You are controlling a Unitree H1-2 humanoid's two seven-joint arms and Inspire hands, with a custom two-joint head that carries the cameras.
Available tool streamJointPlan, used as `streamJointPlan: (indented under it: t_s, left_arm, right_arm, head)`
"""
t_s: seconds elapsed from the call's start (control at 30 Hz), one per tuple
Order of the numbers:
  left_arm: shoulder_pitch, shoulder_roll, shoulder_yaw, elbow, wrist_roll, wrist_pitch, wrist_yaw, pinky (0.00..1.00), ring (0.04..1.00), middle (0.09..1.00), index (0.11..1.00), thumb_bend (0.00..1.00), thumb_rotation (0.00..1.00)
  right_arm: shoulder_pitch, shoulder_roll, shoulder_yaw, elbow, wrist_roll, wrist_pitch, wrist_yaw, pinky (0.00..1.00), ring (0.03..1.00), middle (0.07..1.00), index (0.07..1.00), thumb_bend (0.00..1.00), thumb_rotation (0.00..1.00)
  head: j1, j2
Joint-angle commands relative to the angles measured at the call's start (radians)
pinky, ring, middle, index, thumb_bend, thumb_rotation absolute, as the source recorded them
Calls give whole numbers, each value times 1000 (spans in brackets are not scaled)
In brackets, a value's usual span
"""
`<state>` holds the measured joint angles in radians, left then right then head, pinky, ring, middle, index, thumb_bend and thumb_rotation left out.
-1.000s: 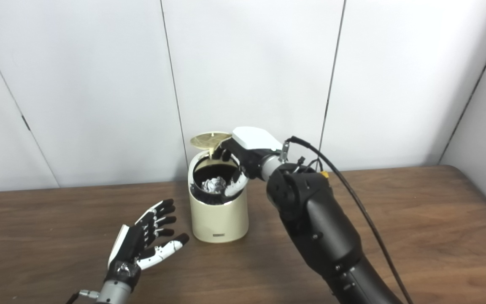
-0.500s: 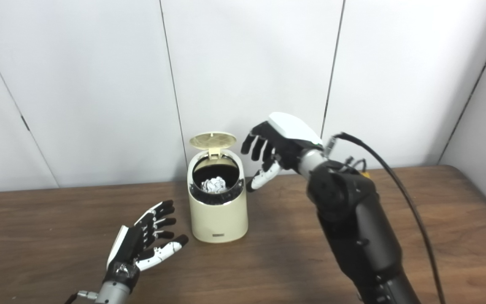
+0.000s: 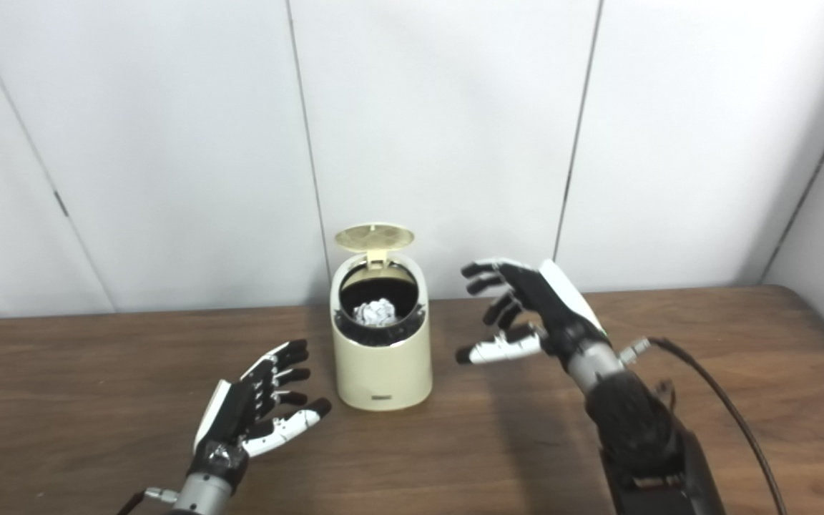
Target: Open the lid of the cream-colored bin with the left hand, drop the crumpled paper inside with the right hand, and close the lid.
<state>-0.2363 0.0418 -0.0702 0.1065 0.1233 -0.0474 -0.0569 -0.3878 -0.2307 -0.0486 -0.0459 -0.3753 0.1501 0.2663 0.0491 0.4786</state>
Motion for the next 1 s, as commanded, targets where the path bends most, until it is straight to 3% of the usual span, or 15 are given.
streamJointPlan:
  t_s: [0.0,0.33,0.57,0.8,0.97]
  left_arm:
    - [-23,3,3,-31,-8,-28,2,673,811,867,895,729,197]
    - [-20,0,-6,-33,-2,-38,7,666,803,862,890,731,195]
    - [-15,1,0,-23,0,-83,22,657,786,845,879,739,194]
    - [-20,8,16,-31,1,-95,29,652,797,881,886,721,211]
    - [-34,24,19,-62,15,-63,26,652,805,891,899,733,236]
  right_arm:
    - [-5,-14,-12,-3,45,-84,-51,415,565,722,771,842,95]
    - [75,18,-9,62,129,-191,-155,451,578,742,773,795,47]
    - [105,68,-15,97,173,-199,-218,528,592,741,761,827,32]
    - [123,81,-6,105,191,-214,-243,484,613,743,768,823,47]
    - [126,86,-7,115,201,-236,-260,475,601,737,760,832,48]
  head:
    - [3,1]
    - [15,-8]
    - [21,-21]
    - [11,-31]
    - [4,-40]
